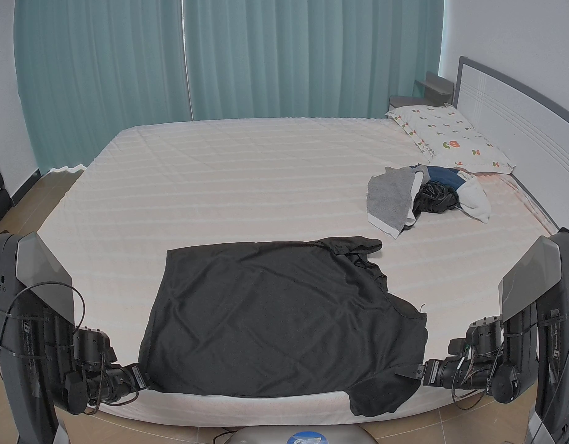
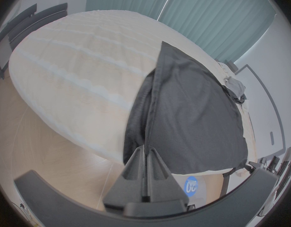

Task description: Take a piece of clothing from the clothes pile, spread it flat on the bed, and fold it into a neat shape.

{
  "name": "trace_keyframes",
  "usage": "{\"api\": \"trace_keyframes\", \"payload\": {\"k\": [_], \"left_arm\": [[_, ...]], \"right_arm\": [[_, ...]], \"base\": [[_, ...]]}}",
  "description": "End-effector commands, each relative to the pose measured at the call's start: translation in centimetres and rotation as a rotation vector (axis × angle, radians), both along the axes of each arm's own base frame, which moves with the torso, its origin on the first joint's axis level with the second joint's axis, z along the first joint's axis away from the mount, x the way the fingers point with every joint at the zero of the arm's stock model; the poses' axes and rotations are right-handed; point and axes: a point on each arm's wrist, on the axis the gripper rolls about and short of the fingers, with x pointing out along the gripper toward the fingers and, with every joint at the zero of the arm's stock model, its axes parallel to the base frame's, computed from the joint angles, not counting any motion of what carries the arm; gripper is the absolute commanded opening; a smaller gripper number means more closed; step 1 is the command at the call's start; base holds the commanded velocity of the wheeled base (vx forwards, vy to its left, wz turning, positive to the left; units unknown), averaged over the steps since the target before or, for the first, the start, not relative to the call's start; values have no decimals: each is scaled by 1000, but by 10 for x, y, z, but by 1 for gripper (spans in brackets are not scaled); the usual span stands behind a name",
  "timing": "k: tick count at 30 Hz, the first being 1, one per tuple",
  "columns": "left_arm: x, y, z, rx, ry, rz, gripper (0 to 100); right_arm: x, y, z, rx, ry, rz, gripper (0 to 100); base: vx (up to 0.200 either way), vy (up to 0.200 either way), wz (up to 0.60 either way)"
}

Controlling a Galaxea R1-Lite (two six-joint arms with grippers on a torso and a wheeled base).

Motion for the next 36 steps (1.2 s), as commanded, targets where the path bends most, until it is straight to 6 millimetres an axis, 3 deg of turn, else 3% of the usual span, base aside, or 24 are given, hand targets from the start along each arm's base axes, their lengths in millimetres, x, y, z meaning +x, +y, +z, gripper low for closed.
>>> {"api": "trace_keyframes", "payload": {"k": [1, 7, 28, 29, 36], "left_arm": [[-5, 14, 0, 30, 17, 57, 0], [-7, 22, -2, 55, 29, 64, 0], [-8, 20, -4, 54, 39, 52, 0], [-8, 20, -4, 54, 37, 52, 0], [-8, 20, -5, 49, 40, 51, 0]], "right_arm": [[-1, 0, 1, 1, -2, 1, 100], [-4, -1, 1, -4, 7, 4, 100], [-9, 14, -7, -92, -23, 153, 100], [-9, 14, -7, -94, -26, 154, 0], [-12, 9, -11, -175, -25, 138, 0]], "base": [[0, 0, 0], [0, 0, 0], [0, 0, 0], [0, 0, 0], [0, 0, 0]]}}
